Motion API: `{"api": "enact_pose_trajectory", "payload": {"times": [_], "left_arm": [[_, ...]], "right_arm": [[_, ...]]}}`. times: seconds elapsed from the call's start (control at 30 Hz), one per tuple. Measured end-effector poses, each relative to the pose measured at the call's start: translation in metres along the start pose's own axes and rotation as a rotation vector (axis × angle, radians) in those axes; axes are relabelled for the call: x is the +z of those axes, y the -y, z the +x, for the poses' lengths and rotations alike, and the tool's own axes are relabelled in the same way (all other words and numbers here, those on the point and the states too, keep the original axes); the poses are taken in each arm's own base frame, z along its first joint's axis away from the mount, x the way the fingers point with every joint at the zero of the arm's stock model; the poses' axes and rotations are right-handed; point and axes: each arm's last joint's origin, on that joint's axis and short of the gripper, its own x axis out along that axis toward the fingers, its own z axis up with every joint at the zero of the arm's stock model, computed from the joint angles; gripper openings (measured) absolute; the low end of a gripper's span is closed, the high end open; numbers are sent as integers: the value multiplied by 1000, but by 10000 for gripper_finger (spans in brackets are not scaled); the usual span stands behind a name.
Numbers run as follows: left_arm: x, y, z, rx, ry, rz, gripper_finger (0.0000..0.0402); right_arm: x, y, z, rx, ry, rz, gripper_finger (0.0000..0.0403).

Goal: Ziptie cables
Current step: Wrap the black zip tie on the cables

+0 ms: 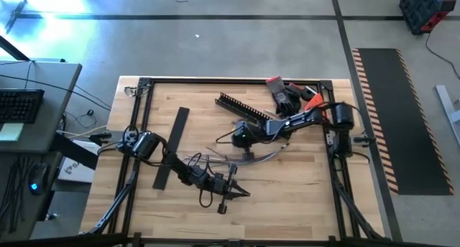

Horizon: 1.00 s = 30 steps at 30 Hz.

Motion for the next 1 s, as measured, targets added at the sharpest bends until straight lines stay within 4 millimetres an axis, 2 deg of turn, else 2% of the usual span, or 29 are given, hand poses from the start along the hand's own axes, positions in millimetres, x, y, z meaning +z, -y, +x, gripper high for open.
{"api": "enact_pose_trajectory", "payload": {"times": [0.13,0.23,0.3,0.4,0.63,0.73,0.8,0.87,1.0], "left_arm": [[0,5,-1,-10,0,-1,0],[0,6,-2,-15,-4,-1,0],[0,6,-2,-16,-3,3,0],[0,5,-2,-12,-5,7,0],[-1,5,-2,-14,-13,2,0],[-4,8,-3,-28,-39,-4,0],[-6,10,-4,-37,-61,-2,0],[-8,12,-4,-47,-86,1,0],[-18,18,-6,-97,-197,2,0]], "right_arm": [[-27,-1,-25,37,135,80,0],[-47,-10,-34,136,280,185,2],[-52,-19,-37,196,348,207,15],[-52,-31,-37,218,386,205,55],[-43,-57,-23,239,364,75,195],[-45,-66,-15,243,332,65,228],[-47,-69,-10,236,321,61,229],[-47,-73,-6,230,331,69,211],[-45,-79,0,226,364,127,124]]}}
